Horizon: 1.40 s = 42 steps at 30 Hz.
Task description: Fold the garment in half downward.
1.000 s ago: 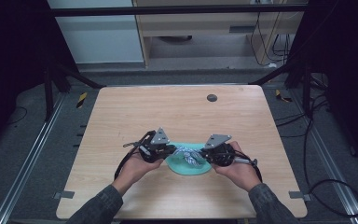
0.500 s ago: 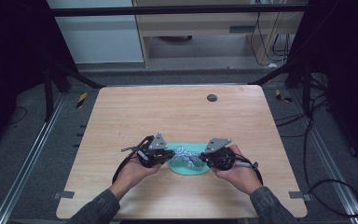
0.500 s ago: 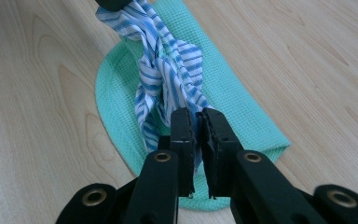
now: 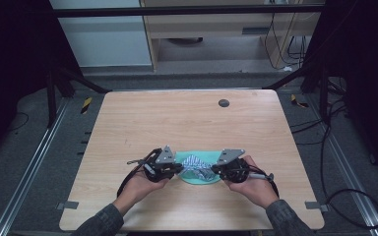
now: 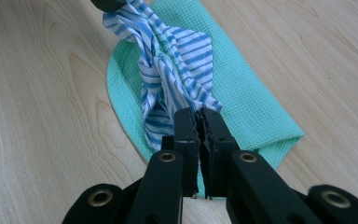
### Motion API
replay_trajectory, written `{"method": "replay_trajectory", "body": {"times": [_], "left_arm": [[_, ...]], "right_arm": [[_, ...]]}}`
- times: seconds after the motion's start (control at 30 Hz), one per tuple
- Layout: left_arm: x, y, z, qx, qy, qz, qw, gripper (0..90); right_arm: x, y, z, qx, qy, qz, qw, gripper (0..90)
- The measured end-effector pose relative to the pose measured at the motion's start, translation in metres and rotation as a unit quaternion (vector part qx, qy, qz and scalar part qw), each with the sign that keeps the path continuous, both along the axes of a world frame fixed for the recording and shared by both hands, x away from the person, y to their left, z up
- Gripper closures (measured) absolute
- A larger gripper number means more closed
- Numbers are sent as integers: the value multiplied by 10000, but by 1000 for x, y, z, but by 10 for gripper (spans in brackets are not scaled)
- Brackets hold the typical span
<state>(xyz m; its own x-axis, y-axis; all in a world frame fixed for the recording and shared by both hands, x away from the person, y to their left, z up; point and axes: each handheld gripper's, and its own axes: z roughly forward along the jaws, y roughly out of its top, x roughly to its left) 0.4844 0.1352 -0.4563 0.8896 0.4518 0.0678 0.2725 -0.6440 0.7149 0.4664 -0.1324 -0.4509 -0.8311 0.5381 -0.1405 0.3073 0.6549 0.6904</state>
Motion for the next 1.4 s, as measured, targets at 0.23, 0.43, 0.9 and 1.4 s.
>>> {"method": "replay_trajectory", "body": {"times": [0.23, 0.43, 0.9, 1.4], "left_arm": [[0, 0, 0, 30, -26, -27, 10000, 852], [0, -1, 1, -17, -43, -38, 10000, 854], [-9, 0, -5, 9, -13, -166, 9999, 859], [-18, 4, -21, 433, 69, -307, 9986, 900]], "right_arm": [[1, -1, -1, 15, 30, -82, 10000, 754], [5, -2, -3, -14, 128, -138, 9998, 626], [-5, 4, -11, -123, 210, 168, 9996, 842], [-17, 12, -26, -339, 343, 469, 9977, 869]]}}
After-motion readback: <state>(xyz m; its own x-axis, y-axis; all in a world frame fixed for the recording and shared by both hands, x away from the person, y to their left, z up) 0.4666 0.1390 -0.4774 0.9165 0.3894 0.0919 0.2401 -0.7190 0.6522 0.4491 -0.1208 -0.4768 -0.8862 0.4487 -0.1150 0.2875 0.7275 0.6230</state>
